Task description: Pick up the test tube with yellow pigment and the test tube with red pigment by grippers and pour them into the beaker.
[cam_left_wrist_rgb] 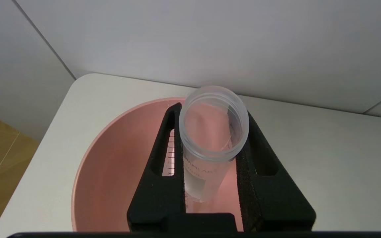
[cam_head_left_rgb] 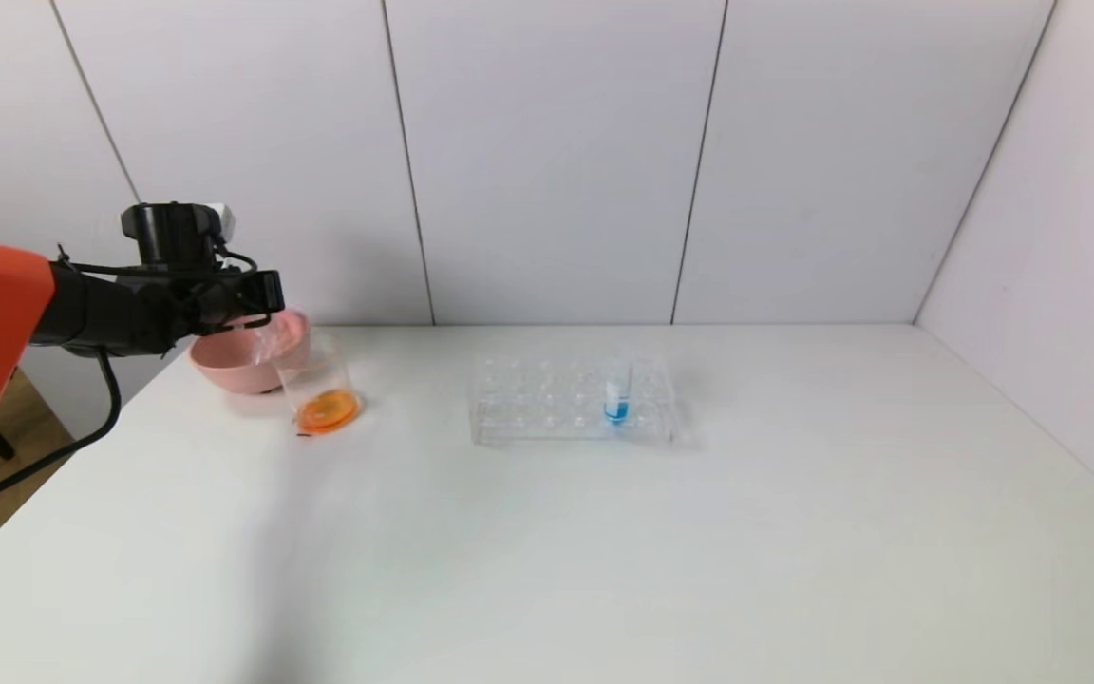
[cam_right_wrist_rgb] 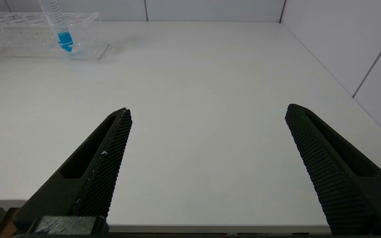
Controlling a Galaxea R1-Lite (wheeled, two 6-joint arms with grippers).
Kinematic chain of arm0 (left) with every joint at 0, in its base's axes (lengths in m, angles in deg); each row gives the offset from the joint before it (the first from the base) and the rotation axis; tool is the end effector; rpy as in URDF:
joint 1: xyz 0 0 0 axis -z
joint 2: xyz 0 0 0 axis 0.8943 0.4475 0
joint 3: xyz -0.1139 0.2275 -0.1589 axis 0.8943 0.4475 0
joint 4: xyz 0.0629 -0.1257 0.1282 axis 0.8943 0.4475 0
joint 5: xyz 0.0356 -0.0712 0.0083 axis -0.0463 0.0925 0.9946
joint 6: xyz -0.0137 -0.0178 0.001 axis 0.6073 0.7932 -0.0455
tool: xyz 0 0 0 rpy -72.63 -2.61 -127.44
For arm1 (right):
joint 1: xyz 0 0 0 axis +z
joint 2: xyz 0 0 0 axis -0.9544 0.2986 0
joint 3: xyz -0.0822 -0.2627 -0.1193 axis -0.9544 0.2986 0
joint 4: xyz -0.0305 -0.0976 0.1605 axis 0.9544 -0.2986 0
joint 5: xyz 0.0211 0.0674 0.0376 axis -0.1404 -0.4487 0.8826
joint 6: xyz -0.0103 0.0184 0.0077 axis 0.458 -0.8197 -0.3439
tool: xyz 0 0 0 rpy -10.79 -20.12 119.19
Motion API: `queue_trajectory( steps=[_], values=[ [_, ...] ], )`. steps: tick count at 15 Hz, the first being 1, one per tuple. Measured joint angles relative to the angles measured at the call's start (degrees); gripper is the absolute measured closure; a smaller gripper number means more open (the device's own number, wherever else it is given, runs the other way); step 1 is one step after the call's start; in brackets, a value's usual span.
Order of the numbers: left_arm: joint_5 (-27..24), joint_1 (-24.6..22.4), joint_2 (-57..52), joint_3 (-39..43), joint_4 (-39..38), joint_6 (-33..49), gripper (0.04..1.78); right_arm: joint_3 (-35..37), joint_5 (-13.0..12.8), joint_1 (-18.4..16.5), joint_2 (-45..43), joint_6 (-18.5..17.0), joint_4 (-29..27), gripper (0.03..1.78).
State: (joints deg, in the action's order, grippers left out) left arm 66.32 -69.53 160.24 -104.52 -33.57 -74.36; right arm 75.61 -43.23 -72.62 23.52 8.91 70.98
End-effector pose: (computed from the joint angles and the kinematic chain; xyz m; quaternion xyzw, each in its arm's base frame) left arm 0.4665 0.0508 0.1630 -0.0356 0.1386 0.0780 0.9866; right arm -0.0228 -0.0001 0.0757 0.0023 0.0009 -0.0021 1.0000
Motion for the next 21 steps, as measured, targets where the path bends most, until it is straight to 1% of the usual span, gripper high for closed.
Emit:
queue_trajectory(
  steps=[7,8,10,11,12,13,15,17,19,21],
  values=[
    [0.0,0.0,-0.15,2.27,-0.22,-0.13,1.37,0.0,-0.02,0.0,0.0,0.02,0.0,0.11],
    [0.0,0.0,-0.22,2.34,-0.11,-0.09,1.35,0.0,0.0,0.0,0.0,0.0,0.0,0.11],
    [-0.02,-0.02,-0.48,2.27,0.22,-0.06,1.26,0.0,0.0,0.0,0.0,0.0,0.0,0.11],
    [-0.05,-0.05,-0.54,2.13,0.04,-0.09,1.18,0.0,-0.02,0.0,0.0,0.02,0.0,0.11],
    [-0.02,-0.07,-0.59,2.04,0.0,-0.04,1.06,0.0,-0.02,0.0,0.0,0.02,0.0,0.11],
    [-0.05,-0.07,-0.61,2.04,0.0,-0.04,0.92,0.0,-0.02,0.0,0.01,0.02,0.0,0.11],
    [-0.1,-0.18,-0.61,1.94,-0.09,-0.04,0.57,0.0,-0.02,0.0,0.0,0.0,0.0,0.11],
    [-0.05,-0.24,-0.8,1.93,-0.24,-0.06,0.3,0.0,-0.02,0.0,0.0,0.0,0.0,0.11],
    [-0.05,-0.29,-1.38,2.24,-0.72,-0.28,0.13,0.0,0.0,0.0,0.0,0.0,0.0,0.11],
    [-0.07,-0.16,-2.49,2.71,-1.45,-0.61,0.05,0.0,-0.02,0.0,0.0,0.02,0.0,0.11]
  ],
)
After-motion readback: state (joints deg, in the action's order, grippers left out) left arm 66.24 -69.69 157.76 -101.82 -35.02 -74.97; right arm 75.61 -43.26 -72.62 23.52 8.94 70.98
